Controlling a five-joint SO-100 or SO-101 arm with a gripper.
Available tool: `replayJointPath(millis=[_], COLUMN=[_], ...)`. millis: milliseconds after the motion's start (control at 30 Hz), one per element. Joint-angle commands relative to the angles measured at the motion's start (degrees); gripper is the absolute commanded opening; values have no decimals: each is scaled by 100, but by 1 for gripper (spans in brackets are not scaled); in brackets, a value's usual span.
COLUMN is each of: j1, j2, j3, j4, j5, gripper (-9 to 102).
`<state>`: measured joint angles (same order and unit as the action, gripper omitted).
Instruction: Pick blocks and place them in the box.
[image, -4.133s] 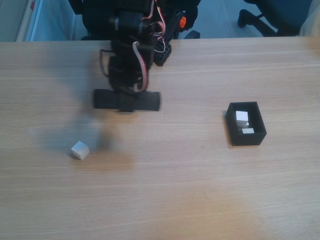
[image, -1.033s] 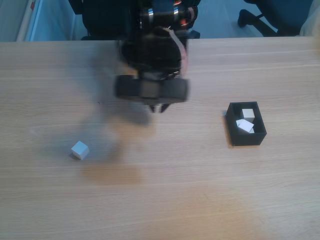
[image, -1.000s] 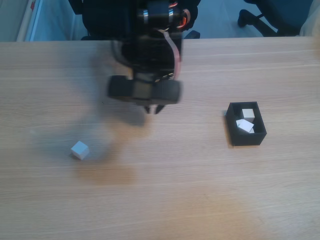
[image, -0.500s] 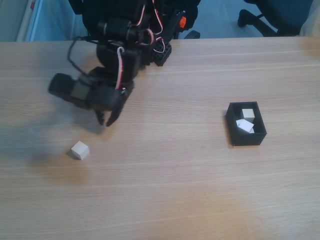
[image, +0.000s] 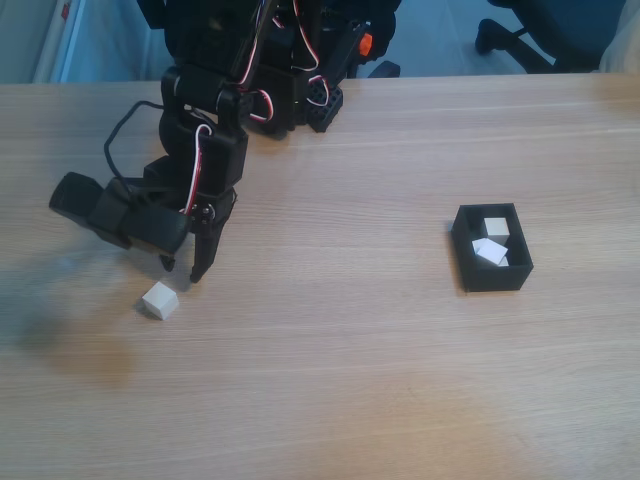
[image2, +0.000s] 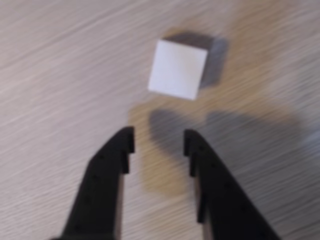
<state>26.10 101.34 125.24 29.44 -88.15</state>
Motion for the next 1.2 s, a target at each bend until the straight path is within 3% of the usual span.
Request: replayJointPath(millis=[0,167,233,533,900,1167], j1=[62,70,88,185,255,272], j2=[-62,-316,-431,-896,-1327,-1485], j3=[-422,-650,-729,-1081,-1397,-1600], j4=[-114,-158,-167,-246,-387,-431], j5=[26,35,-18,-132,-202,-264], gripper=[10,13,19,19,15,3])
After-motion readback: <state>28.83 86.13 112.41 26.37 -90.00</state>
